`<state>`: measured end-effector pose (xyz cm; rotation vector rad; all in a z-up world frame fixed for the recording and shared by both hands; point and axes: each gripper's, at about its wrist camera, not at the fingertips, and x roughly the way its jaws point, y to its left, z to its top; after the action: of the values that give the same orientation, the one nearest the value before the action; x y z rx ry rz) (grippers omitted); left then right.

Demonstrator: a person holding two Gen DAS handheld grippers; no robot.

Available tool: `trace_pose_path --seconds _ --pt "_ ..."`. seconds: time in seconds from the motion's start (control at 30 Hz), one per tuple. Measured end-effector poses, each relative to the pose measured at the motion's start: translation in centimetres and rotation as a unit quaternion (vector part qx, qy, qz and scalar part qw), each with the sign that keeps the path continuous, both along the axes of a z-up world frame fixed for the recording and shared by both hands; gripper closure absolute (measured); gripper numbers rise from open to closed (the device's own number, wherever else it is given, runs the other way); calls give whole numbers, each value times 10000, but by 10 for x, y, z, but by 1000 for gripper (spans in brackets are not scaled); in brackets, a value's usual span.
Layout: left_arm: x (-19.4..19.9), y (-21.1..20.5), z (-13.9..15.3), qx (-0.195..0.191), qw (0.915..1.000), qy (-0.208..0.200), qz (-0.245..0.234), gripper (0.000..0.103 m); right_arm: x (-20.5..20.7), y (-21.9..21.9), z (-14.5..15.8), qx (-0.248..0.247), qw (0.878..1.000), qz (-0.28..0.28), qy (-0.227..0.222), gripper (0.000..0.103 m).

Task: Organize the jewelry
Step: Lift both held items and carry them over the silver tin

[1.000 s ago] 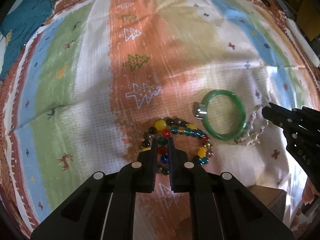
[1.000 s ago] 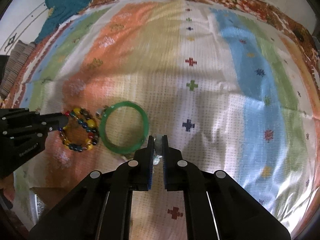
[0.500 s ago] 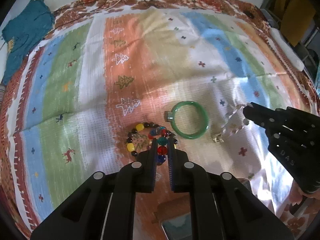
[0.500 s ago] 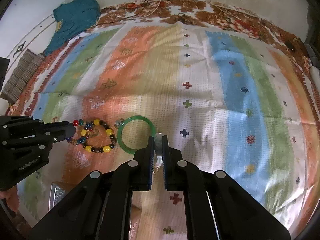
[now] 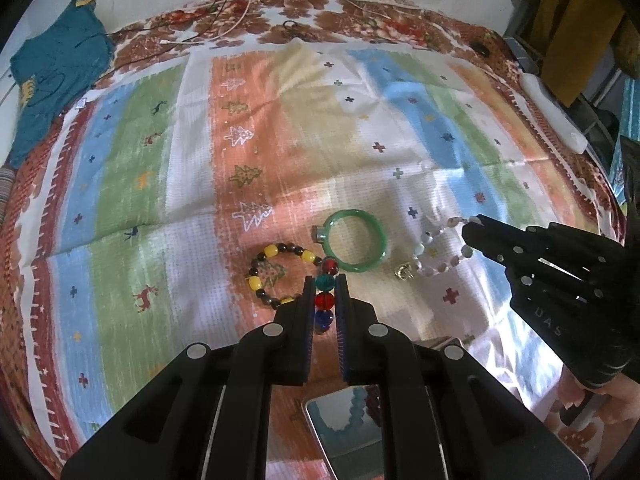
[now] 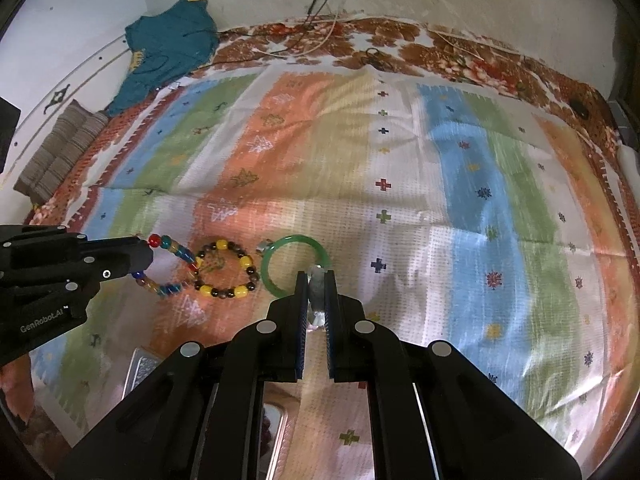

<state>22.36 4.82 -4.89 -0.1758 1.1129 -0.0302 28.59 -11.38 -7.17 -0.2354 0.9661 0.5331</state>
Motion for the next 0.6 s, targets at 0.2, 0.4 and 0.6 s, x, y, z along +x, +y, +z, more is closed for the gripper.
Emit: trace_pose_path --seconds 0.2,0.4,0.6 --pt "-10 -7 11 -10 9999 -134 -63 94 -10 -3 8 71 9999 36 -65 94" --pt "-21 -13 18 -121 9995 -229 -152 94 -21 -4 13 194 9997 139 4 94" --pt "-34 -19 29 -151 9990 -388 -178 94 -32 -9 20 218 9996 144 -112 94"
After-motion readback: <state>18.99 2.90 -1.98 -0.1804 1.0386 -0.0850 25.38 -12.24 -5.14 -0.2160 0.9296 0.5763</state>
